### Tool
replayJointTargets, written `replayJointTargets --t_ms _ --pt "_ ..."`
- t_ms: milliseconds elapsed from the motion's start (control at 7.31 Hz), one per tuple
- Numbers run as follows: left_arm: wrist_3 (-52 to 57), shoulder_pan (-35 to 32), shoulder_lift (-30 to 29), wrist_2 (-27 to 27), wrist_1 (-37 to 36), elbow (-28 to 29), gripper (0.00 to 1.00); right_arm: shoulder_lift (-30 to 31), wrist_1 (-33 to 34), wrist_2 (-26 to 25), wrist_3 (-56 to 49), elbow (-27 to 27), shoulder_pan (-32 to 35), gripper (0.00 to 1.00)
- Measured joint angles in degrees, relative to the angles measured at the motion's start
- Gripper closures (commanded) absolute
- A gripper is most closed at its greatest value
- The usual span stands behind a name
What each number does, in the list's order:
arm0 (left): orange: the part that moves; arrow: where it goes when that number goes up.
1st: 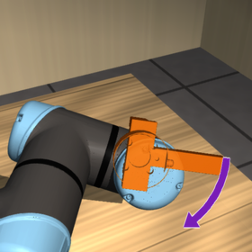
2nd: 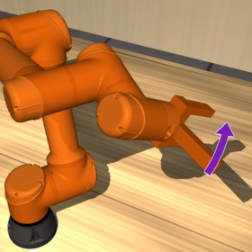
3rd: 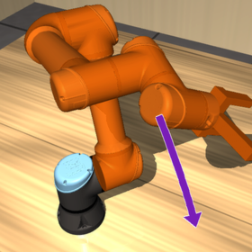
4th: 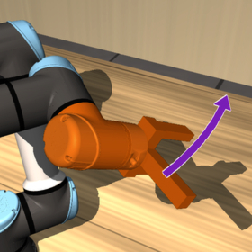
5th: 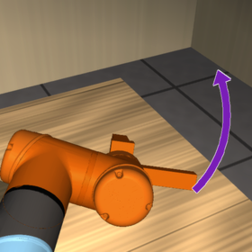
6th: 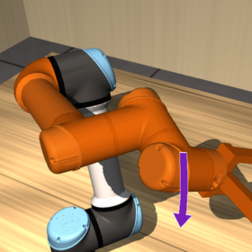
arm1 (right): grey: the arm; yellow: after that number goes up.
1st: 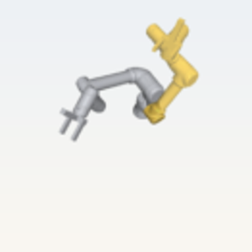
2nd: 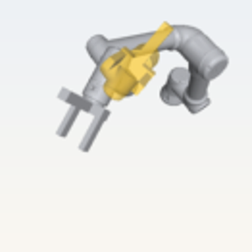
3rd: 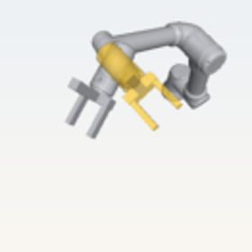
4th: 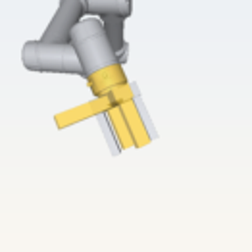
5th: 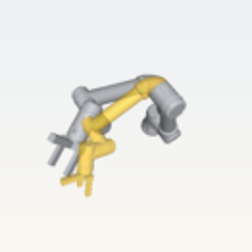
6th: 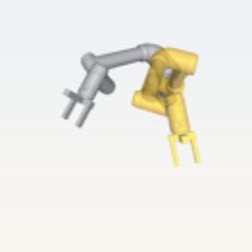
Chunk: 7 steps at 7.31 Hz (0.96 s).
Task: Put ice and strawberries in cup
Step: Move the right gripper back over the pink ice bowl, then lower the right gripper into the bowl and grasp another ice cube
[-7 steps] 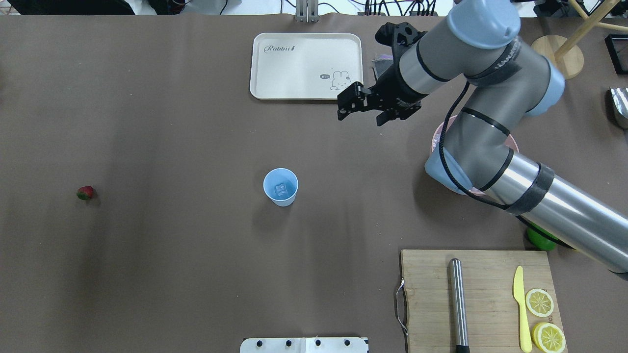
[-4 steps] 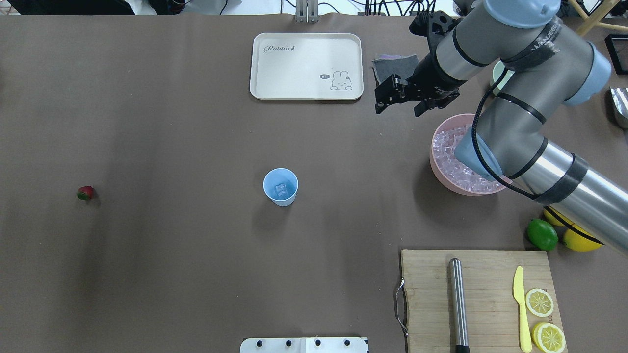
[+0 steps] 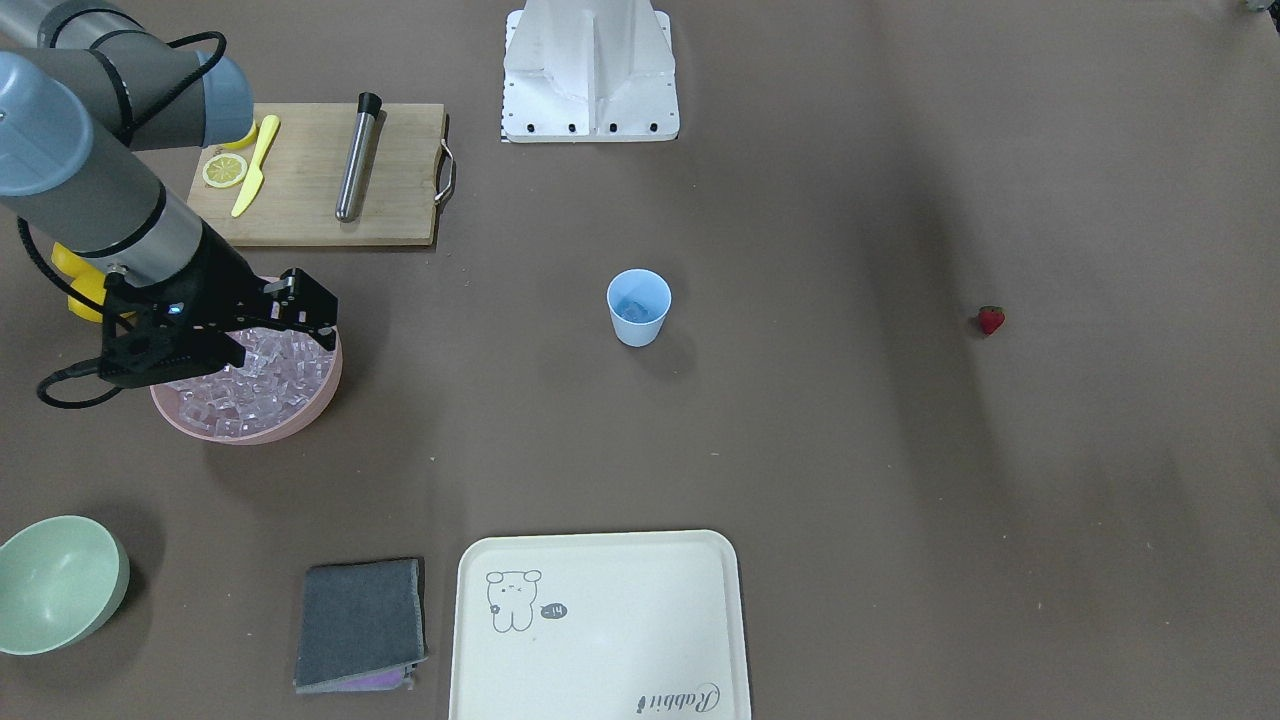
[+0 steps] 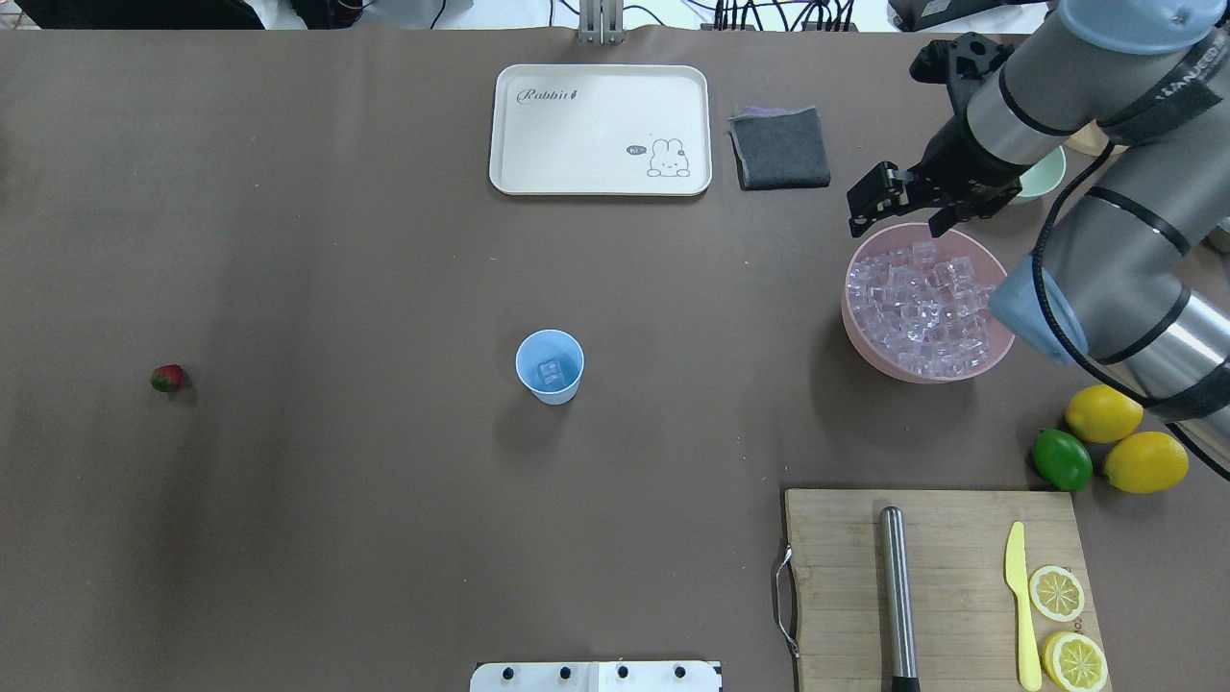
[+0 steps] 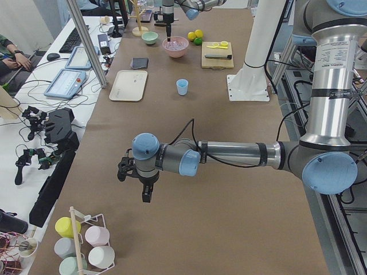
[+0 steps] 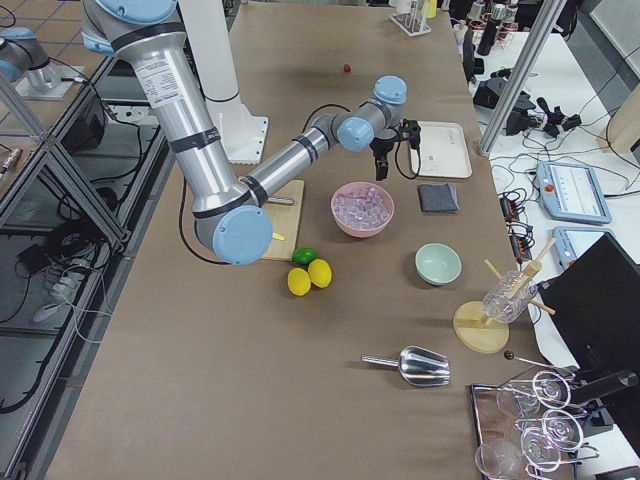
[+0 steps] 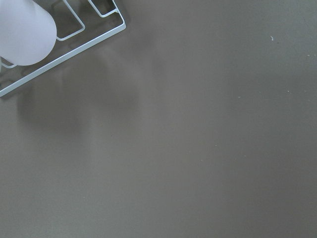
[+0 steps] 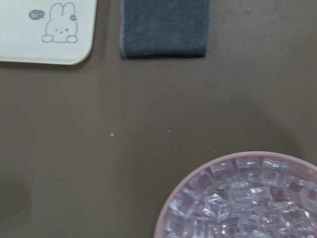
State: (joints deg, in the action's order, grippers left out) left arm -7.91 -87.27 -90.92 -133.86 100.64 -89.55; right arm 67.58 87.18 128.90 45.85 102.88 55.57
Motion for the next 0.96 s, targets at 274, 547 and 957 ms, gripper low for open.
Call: replayJointTargets --t_ms 274,547,957 --pt "0.00 0.00 -0.04 0.00 0.00 -0.16 0.02 2.28 2.65 -0.84 2.93 1.58 1.43 0.01" --pt "-0.06 0.00 -0.16 0.00 0.00 -0.27 0.02 1.32 3.26 -2.72 13.21 1.52 -0.63 0.01" --pt "-0.14 0.00 -0.77 0.00 -0.08 -0.24 0.02 2.40 3.01 -4.65 17.78 0.65 -2.74 0.02"
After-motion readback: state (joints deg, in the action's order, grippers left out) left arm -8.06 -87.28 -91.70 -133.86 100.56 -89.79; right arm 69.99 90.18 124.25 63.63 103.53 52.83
